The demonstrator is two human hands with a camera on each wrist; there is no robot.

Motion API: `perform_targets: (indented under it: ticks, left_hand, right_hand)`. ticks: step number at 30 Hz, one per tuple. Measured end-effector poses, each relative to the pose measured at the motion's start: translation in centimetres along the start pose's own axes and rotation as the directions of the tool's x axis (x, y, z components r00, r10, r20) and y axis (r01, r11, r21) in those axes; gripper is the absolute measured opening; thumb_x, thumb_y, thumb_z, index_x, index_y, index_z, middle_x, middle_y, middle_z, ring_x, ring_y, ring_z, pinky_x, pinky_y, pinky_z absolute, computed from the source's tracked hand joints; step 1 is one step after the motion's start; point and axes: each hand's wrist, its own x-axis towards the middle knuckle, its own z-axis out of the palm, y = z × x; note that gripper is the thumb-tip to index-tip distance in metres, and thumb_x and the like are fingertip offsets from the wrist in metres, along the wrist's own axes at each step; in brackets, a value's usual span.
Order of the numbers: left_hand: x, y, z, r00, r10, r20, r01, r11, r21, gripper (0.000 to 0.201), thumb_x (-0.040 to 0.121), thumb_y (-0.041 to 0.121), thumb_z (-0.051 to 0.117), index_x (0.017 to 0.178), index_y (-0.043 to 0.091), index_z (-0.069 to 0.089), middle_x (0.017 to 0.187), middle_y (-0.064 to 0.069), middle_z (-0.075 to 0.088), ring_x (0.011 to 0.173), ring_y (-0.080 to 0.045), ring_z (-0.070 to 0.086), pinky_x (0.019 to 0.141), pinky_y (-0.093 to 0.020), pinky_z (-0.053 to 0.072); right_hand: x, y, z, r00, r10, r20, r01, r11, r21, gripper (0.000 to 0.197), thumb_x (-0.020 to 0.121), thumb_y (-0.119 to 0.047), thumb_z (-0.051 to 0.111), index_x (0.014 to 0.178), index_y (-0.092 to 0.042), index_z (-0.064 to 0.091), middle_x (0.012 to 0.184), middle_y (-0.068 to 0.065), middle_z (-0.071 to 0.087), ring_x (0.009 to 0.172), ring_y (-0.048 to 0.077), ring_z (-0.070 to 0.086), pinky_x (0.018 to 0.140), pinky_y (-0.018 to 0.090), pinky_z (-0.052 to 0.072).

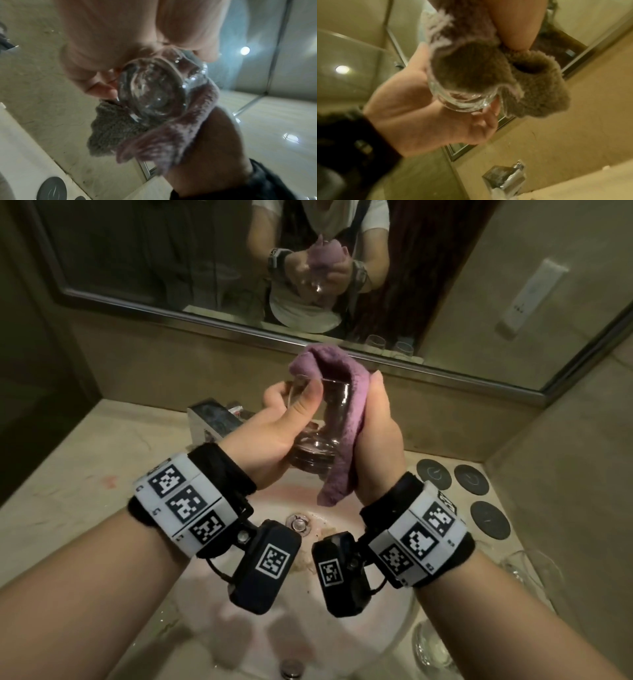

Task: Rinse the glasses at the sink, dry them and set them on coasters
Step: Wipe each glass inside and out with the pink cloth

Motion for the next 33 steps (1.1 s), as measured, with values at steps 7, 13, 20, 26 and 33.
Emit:
perform_targets:
  ticks: [7, 13, 20, 26, 33]
  left_hand:
    - [-0.3, 0.1, 0.2, 1.000, 0.023, -0.001, -0.023, 0.995, -0.093, 0.110, 0.048, 0.080, 0.060, 0.139, 0.023, 0.035, 0.132, -0.011, 0.055, 0.111, -0.029, 0.061, 0.084, -0.050, 0.053]
    - [-0.1, 0.4, 0.0, 0.981, 0.039, 0.191, 0.015, 0.962, -0.273, 0.105, 0.042, 0.045, 0.090, 0.133, 0.028, 0.039, 0.134, -0.011, 0.053, 0.111, -0.030, 0.061, 0.080, -0.044, 0.055]
    - [0.3, 1.2, -0.9, 0.995, 0.100, -0.005, -0.093, 0.946, 0.311, 0.103, 0.041, 0.091, 0.052, 0.126, 0.041, 0.022, 0.132, -0.006, 0.050, 0.105, -0.023, 0.063, 0.083, -0.043, 0.054]
    - [-0.6, 1.7, 0.7, 0.969, 0.242, -0.049, -0.225, 0.948, 0.223, 0.073, 0.070, 0.082, 0.040, 0.130, 0.041, 0.037, 0.128, 0.005, 0.057, 0.117, -0.019, 0.057, 0.093, -0.053, 0.047]
    - [0.1, 2.0, 0.8, 0.973, 0.172, 0.155, -0.140, 0.971, -0.194, 0.103, 0.038, 0.047, 0.089, 0.127, 0.025, 0.042, 0.107, 0.007, 0.070, 0.103, -0.019, 0.066, 0.075, -0.033, 0.056]
  right_hand:
    - [-0.2, 1.8, 0.8, 0.859, -0.510, 0.040, 0.499, 0.818, -0.287, 0.064, 0.092, -0.045, 0.029, 0.146, -0.010, 0.025, 0.152, 0.007, 0.029, 0.141, 0.014, 0.027, 0.117, 0.036, 0.023]
    - [0.3, -0.4, -0.4, 0.995, 0.047, 0.086, -0.054, 0.995, 0.083, 0.032, 0.098, -0.048, 0.036, 0.101, -0.028, 0.060, 0.107, -0.002, 0.067, 0.103, 0.016, 0.062, 0.101, 0.044, 0.045]
    - [0.5, -0.7, -0.6, 1.000, 0.003, 0.006, -0.004, 0.984, 0.177, 0.066, 0.088, -0.066, 0.035, 0.112, -0.012, 0.065, 0.110, 0.014, 0.068, 0.107, 0.029, 0.063, 0.100, 0.052, 0.045]
    - [-0.2, -0.9, 0.8, 0.923, -0.385, -0.016, 0.386, 0.923, 0.018, 0.084, 0.084, -0.067, 0.025, 0.146, -0.011, 0.026, 0.142, 0.004, 0.042, 0.124, 0.012, 0.048, 0.105, 0.020, 0.037]
    - [0.7, -2.3, -0.2, 0.982, 0.032, 0.186, -0.093, 0.939, 0.331, 0.068, 0.092, -0.061, 0.030, 0.118, -0.004, 0.055, 0.110, 0.014, 0.062, 0.104, 0.028, 0.060, 0.095, 0.042, 0.049]
